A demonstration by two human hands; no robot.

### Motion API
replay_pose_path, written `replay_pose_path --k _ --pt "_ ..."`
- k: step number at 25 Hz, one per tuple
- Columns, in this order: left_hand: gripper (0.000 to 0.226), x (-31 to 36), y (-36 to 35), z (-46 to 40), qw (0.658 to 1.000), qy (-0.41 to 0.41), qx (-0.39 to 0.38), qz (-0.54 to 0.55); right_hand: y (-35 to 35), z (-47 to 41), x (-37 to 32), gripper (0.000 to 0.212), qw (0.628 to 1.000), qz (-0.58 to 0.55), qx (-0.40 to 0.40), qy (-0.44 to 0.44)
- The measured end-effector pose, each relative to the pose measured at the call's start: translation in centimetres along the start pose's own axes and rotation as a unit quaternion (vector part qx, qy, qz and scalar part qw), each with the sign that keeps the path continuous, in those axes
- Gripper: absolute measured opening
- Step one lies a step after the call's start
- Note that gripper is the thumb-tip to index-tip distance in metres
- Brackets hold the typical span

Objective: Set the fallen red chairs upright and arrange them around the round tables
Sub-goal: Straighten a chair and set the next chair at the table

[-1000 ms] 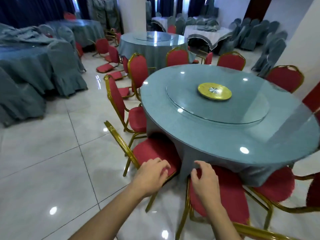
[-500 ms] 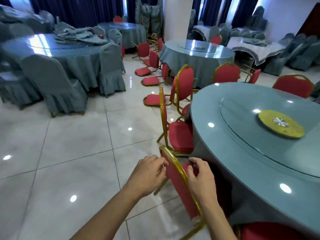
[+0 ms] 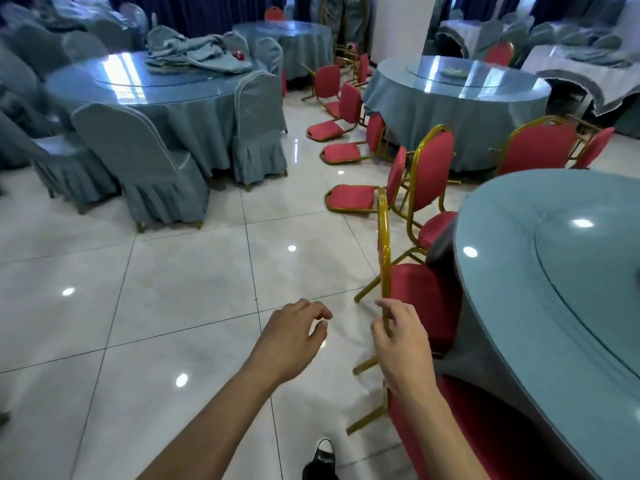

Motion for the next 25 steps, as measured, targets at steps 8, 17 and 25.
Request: replay_pose_path --k 8,17,25 --pt "0.024 -6.6 6.3 -19.9 1.0 0.029 0.002 -0.005 -9.7 -21.5 -4.0 0.028 0.999 -0.007 -0.039 0.018" --pt "0.028 -19.4 14.5 -44.2 0.994 0.056 0.06 -0.067 -23.8 -45.7 -8.4 0.033 0.985 0.155 -0.058 0.046" --pt "0.033 -25.3 21.5 -67.3 0.996 0.013 0.022 -0.081 -32.4 -67.1 -14.2 0.038 0.987 0.156 -0.028 0.017"
Point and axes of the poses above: each hand's wrist, its own z-axis away from the middle knuckle, its own y-axis out of the back of the hand, x = y × z, the point moved 10 cm from there along -z, towards the middle knuckle, and after that the axes turned 2 degrees about z, right-handed, at the moved point
